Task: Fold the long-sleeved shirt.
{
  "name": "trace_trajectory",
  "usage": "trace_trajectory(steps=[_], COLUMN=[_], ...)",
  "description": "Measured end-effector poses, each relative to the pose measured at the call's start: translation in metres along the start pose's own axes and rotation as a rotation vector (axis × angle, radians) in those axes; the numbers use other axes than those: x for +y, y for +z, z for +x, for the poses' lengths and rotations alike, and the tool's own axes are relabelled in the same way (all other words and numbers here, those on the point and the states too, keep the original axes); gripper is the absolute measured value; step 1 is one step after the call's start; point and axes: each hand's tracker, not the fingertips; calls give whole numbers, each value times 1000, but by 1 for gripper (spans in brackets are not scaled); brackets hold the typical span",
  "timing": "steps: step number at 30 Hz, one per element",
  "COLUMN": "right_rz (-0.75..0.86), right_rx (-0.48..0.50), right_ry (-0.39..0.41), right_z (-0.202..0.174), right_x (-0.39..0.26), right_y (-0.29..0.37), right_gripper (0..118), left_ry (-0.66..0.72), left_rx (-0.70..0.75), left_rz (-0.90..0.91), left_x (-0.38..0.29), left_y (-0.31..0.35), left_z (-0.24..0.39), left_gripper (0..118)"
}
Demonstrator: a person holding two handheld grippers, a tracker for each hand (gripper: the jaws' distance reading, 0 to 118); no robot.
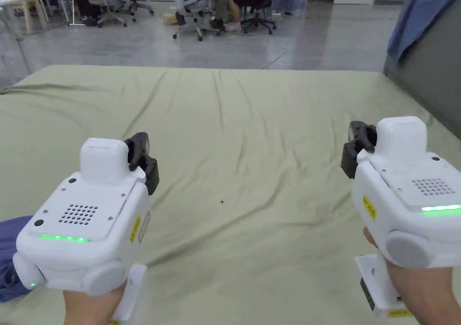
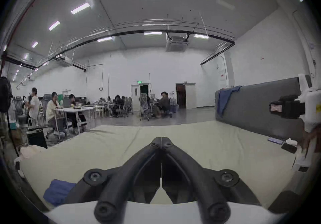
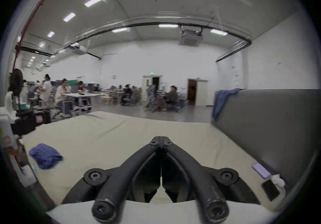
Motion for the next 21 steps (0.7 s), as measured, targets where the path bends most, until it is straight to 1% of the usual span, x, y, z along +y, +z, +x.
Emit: trace_trajectory(steps=[3, 5, 6, 7, 8, 9, 10, 11, 13, 15, 21], right_rz=[-25, -41, -43, -54, -72, -67, -54, -56, -81, -89, -72], right_rx=[-38, -46, -67, -77, -43, -44, -81, -92, -58, -73, -56], right_ry=[6, -14, -31, -28, -5, 9, 20, 4, -33, -28, 13], right_z=[21, 30, 32, 33, 36, 37, 35, 35, 38, 37, 29], right_x=[-35, -53, -61, -63, -66, -69, -72, -73, -73, -72, -74], right_y=[8, 11, 13, 11, 8, 7, 8, 7, 4, 3, 7], right_gripper=[0, 0, 0, 0, 0, 0, 0, 0, 0, 0, 0], left_ry=[12, -22, -40, -38, -36, -29, -33, -31, -10, 8, 44], left_rx=[7, 11, 27, 26, 23, 24, 30, 37, 46, 50, 53], left_rz=[-33, -51, -50, -43, -37, -48, -63, -72, -80, -95, -124], left_x=[-19, -26, -31, -35, -36, -38, -39, -42, -43, -46, -51], left_y=[1, -2, 0, 3, 4, 4, 4, 4, 2, -1, -10], left_z=[6, 11, 10, 8, 10, 8, 6, 4, 4, 1, 6], left_gripper=[0, 0, 0, 0, 0, 0, 0, 0, 0, 0, 0])
